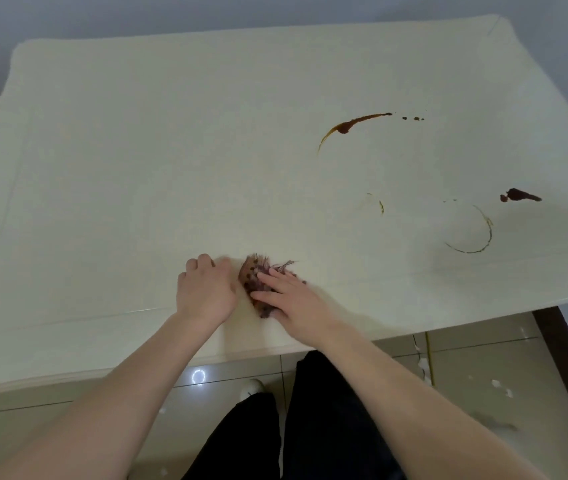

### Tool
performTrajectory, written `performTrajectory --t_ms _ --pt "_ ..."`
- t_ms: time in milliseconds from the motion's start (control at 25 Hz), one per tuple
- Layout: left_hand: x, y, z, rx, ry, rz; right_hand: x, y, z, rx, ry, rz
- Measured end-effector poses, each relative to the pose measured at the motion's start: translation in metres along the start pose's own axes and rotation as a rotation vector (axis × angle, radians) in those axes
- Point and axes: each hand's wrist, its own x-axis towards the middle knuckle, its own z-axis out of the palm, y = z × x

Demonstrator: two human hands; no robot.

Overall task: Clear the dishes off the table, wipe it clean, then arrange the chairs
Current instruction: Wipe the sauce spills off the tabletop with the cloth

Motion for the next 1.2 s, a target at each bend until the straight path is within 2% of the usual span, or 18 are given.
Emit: performTrajectory --t_ms 80,160,240,320,400,480,520,560,600,680,760,800,840,920,1040,1120,1160,1200 --pt "0.017 0.025 -0.008 -0.049 -0.008 0.022 -0.012 0.05 -0.025 0.044 0.048 0.02" --pt "0.034 0.055 -0.014 -0.11 -0.014 0.043 -0.03 0.112 -0.056 0.095 0.215 0.243" --pt "0.049 0.082 -0.019 -0.156 -0.02 0.057 -0.045 0.157 -0.089 0.077 0.265 0.441" --pt "0.064 0.105 -0.023 -0.198 -0.021 0.062 -0.047 0.179 -0.12 0.102 0.308 0.474" --pt "0.077 0.119 -0.026 -0.233 -0.001 0.07 -0.035 0.192 -0.144 0.115 0.459 0.515" --pt "0.091 0.127 -0.026 -0.258 0.032 0.05 -0.012 0.212 -0.153 0.071 0.585 0.64" --pt "0.096 0.128 -0.026 -0.264 0.039 0.026 -0.002 0.215 -0.148 0.044 0.573 0.689" --pt "0.101 0.128 -0.025 -0.266 0.035 0.001 0.01 0.209 -0.136 0.038 0.528 0.658" --pt "0.104 0.127 -0.023 -0.26 0.028 -0.013 0.02 0.194 -0.119 0.04 0.462 0.526" --pt "0.107 0.126 -0.021 -0.243 0.032 -0.025 0.027 0.154 -0.092 0.065 0.334 0.119" --pt "0.106 0.125 -0.021 -0.227 0.036 -0.032 0.017 0.131 -0.08 0.151 0.1 -0.199" --pt "0.105 0.124 -0.021 -0.217 0.035 -0.026 0.012 0.138 -0.084 0.18 0.01 -0.261" --pt "0.104 0.124 -0.022 -0.212 0.034 -0.023 0.011 0.153 -0.093 0.198 -0.009 -0.257" --pt "0.103 0.123 -0.026 -0.218 0.015 -0.041 0.011 0.196 -0.112 0.199 0.12 -0.116" --pt "0.102 0.126 -0.031 -0.244 -0.004 -0.083 0.017 0.253 -0.153 0.08 0.361 0.321" --pt "0.102 0.126 -0.033 -0.258 0.007 -0.094 0.037 0.252 -0.155 -0.055 0.44 0.583" --pt "0.102 0.126 -0.033 -0.263 0.011 -0.098 0.049 0.234 -0.148 -0.181 0.429 0.542" --pt "0.102 0.126 -0.033 -0.265 0.012 -0.102 0.057 0.211 -0.136 -0.257 0.397 0.421"
